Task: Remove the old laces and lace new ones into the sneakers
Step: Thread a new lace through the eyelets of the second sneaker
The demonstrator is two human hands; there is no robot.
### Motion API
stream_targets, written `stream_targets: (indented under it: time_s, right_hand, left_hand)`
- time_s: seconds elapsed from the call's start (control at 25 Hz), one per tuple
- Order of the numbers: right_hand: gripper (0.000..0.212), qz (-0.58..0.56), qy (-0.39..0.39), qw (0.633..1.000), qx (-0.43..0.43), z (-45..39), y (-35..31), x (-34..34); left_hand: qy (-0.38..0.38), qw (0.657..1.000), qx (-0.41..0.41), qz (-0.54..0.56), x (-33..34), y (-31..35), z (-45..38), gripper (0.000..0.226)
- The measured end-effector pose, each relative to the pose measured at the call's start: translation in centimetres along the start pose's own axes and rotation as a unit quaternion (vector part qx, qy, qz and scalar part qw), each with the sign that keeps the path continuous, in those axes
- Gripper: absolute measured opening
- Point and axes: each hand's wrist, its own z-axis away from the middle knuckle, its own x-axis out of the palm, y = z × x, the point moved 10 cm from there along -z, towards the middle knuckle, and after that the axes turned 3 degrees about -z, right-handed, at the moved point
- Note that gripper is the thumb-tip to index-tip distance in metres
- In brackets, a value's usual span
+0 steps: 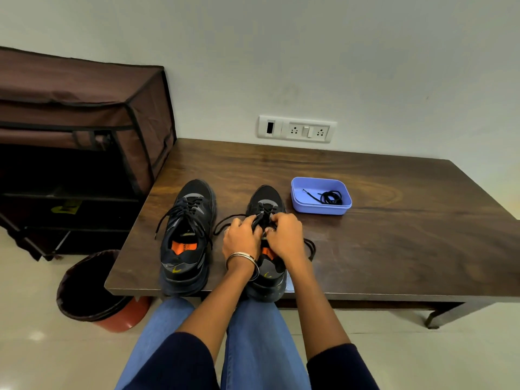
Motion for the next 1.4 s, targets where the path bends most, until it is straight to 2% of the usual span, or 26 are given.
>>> stream_targets:
  time_s: [0.12,0.24,0.32,0.4,0.44,0.52,0.64,0.8,0.96,1.04,1.12,1.2,1.24,1.32,1.36,1.4]
  right_hand:
    - [0.027,0.041,0.007,0.999,0.019,0.4,0.5,0.6]
    - [0.028,0.048,0.010,0.999,0.009,0.1,0.5,0.5]
    - [0.026,0.041,0.013,0.999,0.008,-0.2,0.5,0.6]
    - [0.023,0.022,0.026,0.999,0.016,-0.2,0.9,0.7]
    - [0.021,0.004,0.036,0.999,0.027,-0.1,1.2,0.7]
    - [0.019,-0.029,0.056,0.997,0.052,-0.2,1.9,0.2]
    - [0.020,-0.067,0.080,0.992,0.066,-0.1,2.5,-0.4]
    - [0.021,-0.092,0.098,0.988,0.073,0.2,2.9,-0.6]
    - [0.021,-0.058,0.079,0.993,0.072,-0.1,2.7,-0.5]
    - [0.021,-0.041,0.072,0.994,0.072,-0.2,2.6,-0.4]
    - [0.025,-0.031,0.065,0.994,0.078,-0.1,2.5,-0.2]
    - [0.029,-0.016,0.056,0.995,0.086,-0.1,2.6,0.0]
    - [0.031,-0.012,0.053,0.995,0.088,-0.1,2.6,0.1]
    - [0.032,-0.011,0.050,0.995,0.088,-0.1,2.6,0.2]
    - [0.032,-0.007,0.049,0.995,0.083,0.0,2.6,0.2]
    - [0.030,-0.004,0.049,0.996,0.077,0.0,2.5,0.2]
  left_hand:
    - [-0.001,0.998,0.012,0.059,-0.2,-0.5,0.0,0.039]
    - [0.069,0.991,0.071,0.095,-2.4,1.2,-0.7,0.032]
    - [0.060,0.986,0.155,0.035,-2.4,4.4,-1.8,0.027]
    - [-0.023,0.973,0.217,-0.082,-0.4,7.2,-2.7,0.032]
    - [-0.062,0.969,0.210,-0.115,0.4,7.4,-2.9,0.034]
    - [-0.089,0.965,0.190,-0.156,1.3,7.1,-3.0,0.034]
    - [-0.071,0.951,0.209,-0.219,1.1,7.7,-2.3,0.034]
    - [-0.073,0.947,0.191,-0.250,1.2,7.9,-2.6,0.033]
    - [-0.076,0.934,0.234,-0.260,2.0,8.7,-2.4,0.034]
    - [-0.042,0.956,0.210,-0.200,1.3,8.2,-2.9,0.029]
    - [0.040,0.996,0.072,-0.033,-1.2,5.1,-4.0,0.024]
    - [0.051,0.992,-0.078,0.088,-1.5,1.6,-4.7,0.024]
    - [0.032,0.984,-0.117,0.132,-1.2,0.7,-4.9,0.022]
    - [0.015,0.965,-0.130,0.229,-0.9,0.6,-5.4,0.019]
    - [0.020,0.966,-0.100,0.238,-1.4,1.3,-5.6,0.018]
    - [0.033,0.978,-0.036,0.202,-2.3,2.6,-5.9,0.018]
